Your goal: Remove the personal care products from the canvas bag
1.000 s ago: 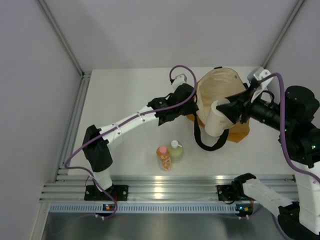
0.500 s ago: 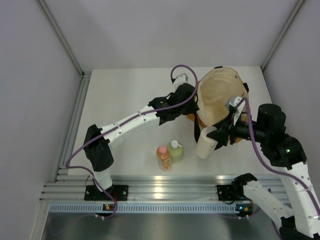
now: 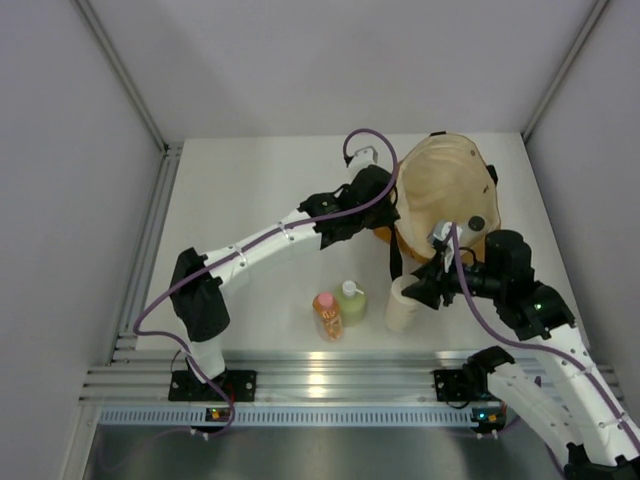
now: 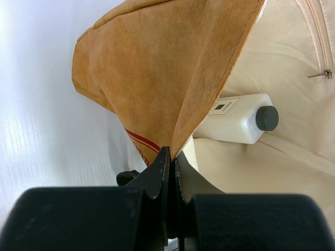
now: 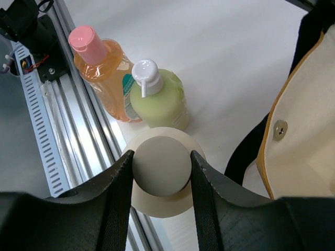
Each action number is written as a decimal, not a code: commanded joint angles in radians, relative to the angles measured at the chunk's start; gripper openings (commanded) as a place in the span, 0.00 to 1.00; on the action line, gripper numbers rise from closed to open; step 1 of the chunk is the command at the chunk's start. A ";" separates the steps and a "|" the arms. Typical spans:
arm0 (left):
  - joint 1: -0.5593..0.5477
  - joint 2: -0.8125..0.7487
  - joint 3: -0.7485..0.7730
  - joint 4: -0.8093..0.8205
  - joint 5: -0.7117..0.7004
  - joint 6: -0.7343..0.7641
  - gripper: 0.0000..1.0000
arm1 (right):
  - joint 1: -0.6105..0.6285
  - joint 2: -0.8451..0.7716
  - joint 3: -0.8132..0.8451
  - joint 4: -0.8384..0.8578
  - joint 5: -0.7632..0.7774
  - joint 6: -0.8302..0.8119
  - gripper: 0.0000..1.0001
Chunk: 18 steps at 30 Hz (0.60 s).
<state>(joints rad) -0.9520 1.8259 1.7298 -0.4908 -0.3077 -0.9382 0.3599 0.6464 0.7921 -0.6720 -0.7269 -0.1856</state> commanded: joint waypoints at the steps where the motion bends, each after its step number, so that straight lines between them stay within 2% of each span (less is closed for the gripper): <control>1: 0.002 0.012 0.040 0.023 -0.005 0.015 0.00 | 0.048 -0.027 -0.002 0.215 -0.028 -0.060 0.00; 8: 0.002 0.022 0.057 0.023 0.005 0.013 0.00 | 0.204 -0.025 -0.116 0.378 0.150 -0.091 0.00; 18: 0.002 0.030 0.065 0.024 0.005 0.030 0.00 | 0.390 0.041 -0.300 0.646 0.273 -0.068 0.00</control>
<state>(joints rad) -0.9516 1.8450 1.7542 -0.4911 -0.3016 -0.9237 0.7036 0.6907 0.5079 -0.2993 -0.4889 -0.2432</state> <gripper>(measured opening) 0.042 0.415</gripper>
